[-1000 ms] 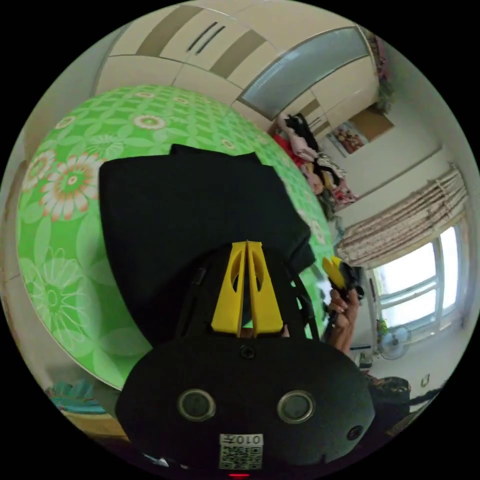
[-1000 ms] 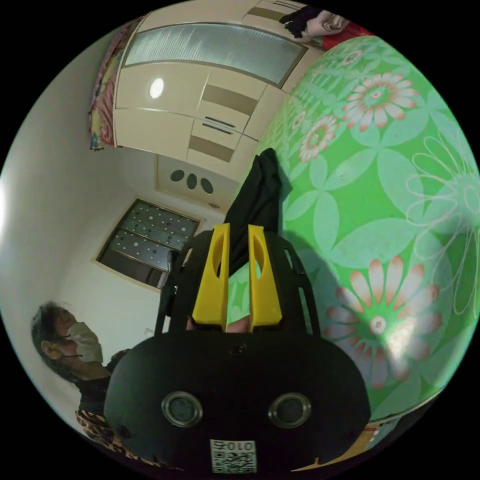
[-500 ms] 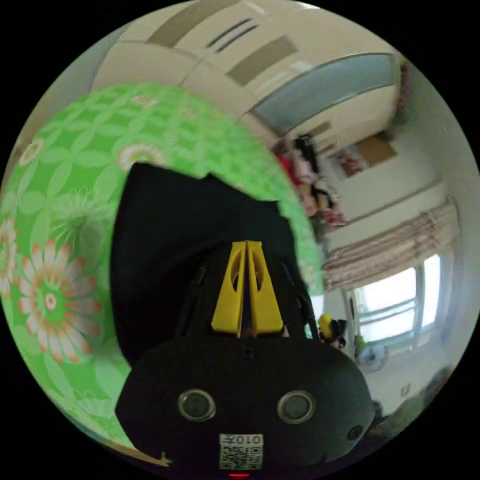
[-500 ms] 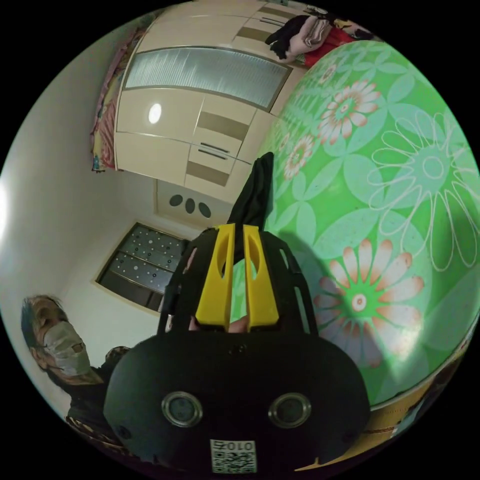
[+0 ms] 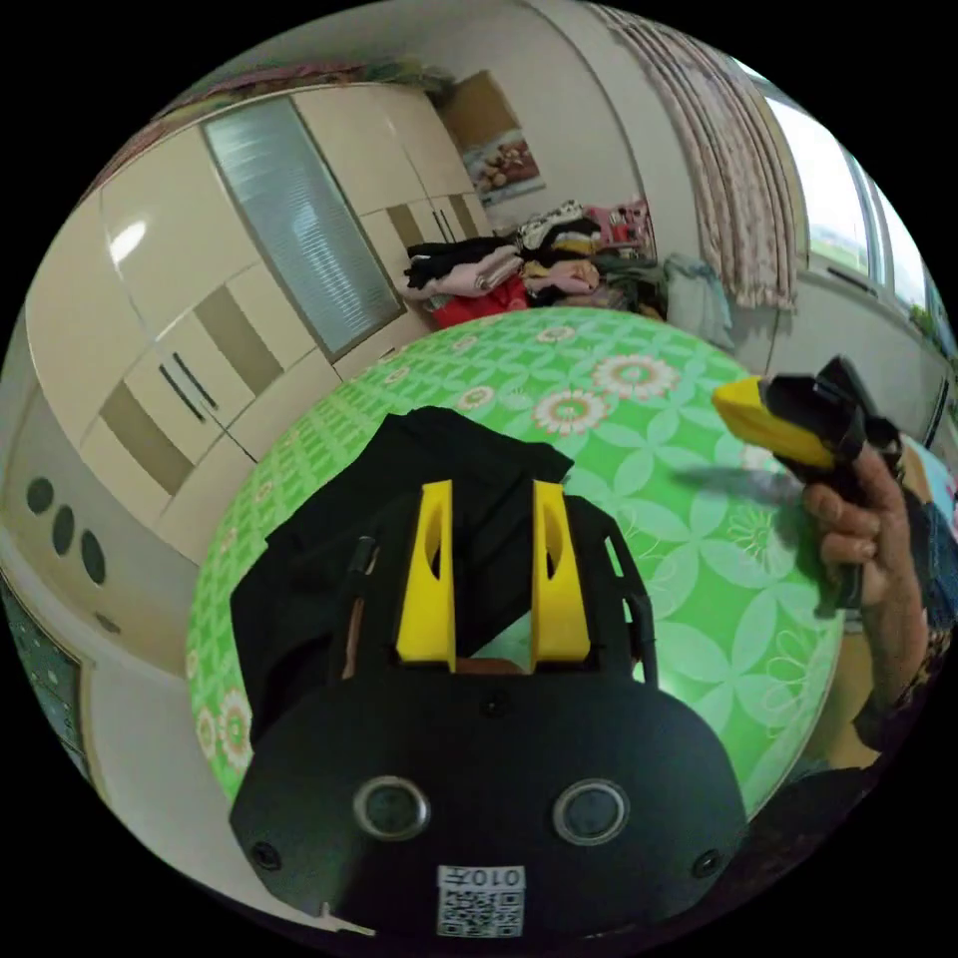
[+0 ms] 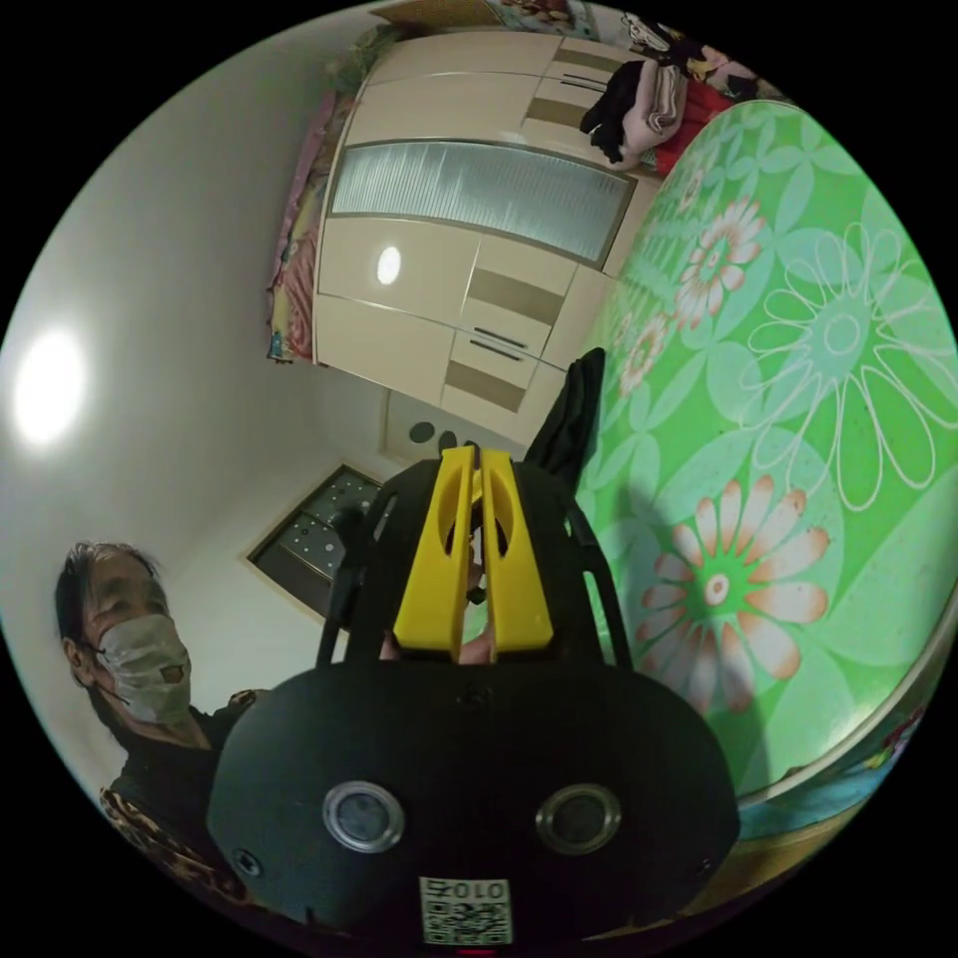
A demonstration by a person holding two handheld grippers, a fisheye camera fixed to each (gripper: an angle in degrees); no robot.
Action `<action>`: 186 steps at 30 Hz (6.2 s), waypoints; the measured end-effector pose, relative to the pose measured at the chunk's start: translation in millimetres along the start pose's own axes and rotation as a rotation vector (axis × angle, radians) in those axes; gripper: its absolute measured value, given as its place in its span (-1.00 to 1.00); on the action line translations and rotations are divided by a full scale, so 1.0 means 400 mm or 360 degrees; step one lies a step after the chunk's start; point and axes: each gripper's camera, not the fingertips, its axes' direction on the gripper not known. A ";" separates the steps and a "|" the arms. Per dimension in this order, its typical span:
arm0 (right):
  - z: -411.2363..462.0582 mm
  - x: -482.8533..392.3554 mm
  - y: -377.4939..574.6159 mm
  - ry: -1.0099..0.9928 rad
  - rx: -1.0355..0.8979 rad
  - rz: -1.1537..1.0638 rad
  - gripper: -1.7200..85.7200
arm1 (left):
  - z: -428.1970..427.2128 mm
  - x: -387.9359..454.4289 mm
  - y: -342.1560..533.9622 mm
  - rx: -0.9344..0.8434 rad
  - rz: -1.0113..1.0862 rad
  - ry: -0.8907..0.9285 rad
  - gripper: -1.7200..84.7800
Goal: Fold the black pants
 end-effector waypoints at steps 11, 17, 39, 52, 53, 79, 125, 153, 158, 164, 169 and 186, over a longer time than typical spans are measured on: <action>-0.073 0.030 -0.026 -0.0116 -0.0028 0.0031 -0.87 | 0.076 0.168 -0.068 -0.0191 0.0294 -0.0175 -0.72; -0.092 0.036 -0.041 -0.0103 -0.0021 0.0036 -0.88 | 0.046 0.180 -0.061 -0.0197 0.0332 -0.0122 -0.73; -0.027 0.039 -0.074 0.0034 0.0115 0.0099 -0.88 | 0.049 0.008 -0.002 -0.0037 0.0034 -0.0320 -0.94; 0.212 -0.033 -0.119 0.0507 -0.0048 -0.0042 -0.67 | -0.527 -0.843 0.770 0.0263 -0.1348 -0.0811 -0.95; 0.247 -0.045 -0.127 0.0572 -0.0135 -0.0094 -0.64 | -0.524 -0.871 0.845 0.0214 -0.1400 -0.0776 -0.95; 0.959 -0.230 -0.330 0.1369 -0.0891 -0.0490 -0.89 | -0.428 -0.845 1.167 0.0120 -0.1567 -0.0278 -0.94; 1.907 -0.805 0.769 0.0694 -0.1671 -0.1178 -0.61 | -0.759 -0.396 2.114 0.0484 -0.2440 0.0616 -0.97; 2.231 -1.099 0.726 0.1049 -0.1061 -0.1336 -0.88 | -0.819 -0.319 2.345 0.0735 -0.2460 0.0721 -0.96; 2.351 -0.849 0.820 0.1201 -0.1551 -0.1168 -0.85 | -0.779 -0.310 2.309 0.0736 -0.2415 0.0781 -0.96; 2.312 -0.735 0.740 0.0726 -0.1681 -0.0805 -0.72 | -0.740 -0.283 2.267 0.0696 -0.2347 0.0799 -0.96; 2.233 -0.716 0.721 0.0167 -0.1937 -0.0751 -0.80 | -0.694 -0.269 2.192 0.0677 -0.2238 0.0848 -0.96; 1.455 -0.652 0.286 0.1892 -0.0785 -0.0927 -0.65 | -0.325 -0.446 1.451 0.0408 -0.1291 0.1090 -0.96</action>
